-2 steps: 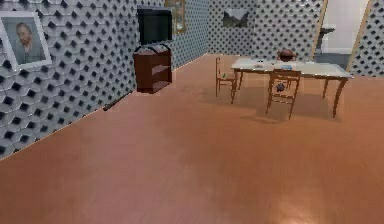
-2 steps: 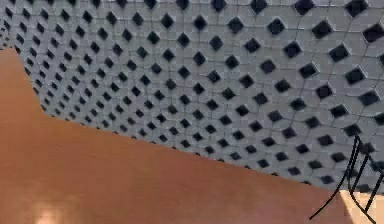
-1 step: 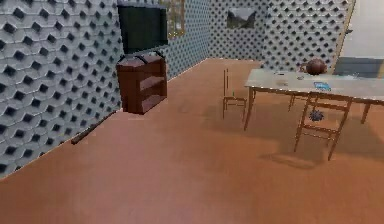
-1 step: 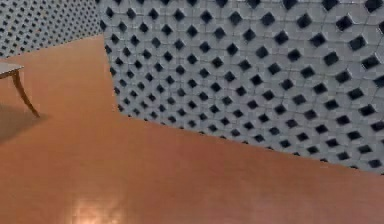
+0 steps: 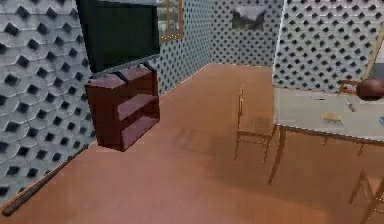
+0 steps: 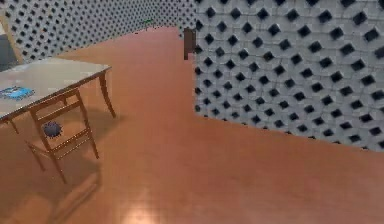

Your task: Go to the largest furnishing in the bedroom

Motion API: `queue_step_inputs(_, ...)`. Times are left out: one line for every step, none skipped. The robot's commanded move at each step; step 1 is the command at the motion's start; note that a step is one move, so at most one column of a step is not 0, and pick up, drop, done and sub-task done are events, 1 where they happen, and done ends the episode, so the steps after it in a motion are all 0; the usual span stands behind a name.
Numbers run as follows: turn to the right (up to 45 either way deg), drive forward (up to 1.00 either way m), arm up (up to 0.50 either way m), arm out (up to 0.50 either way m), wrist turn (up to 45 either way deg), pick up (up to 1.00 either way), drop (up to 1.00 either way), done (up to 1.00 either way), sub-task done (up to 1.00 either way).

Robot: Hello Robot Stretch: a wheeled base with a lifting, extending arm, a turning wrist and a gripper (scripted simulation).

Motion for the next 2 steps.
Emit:
queue_step_inputs(-3.0,0.0,0.0,0.0,0.0,0.0,0.0,0.0,0.0)
queue_step_inputs(0.0,1.0,0.0,0.0,0.0,0.0,0.0,0.0,0.0)
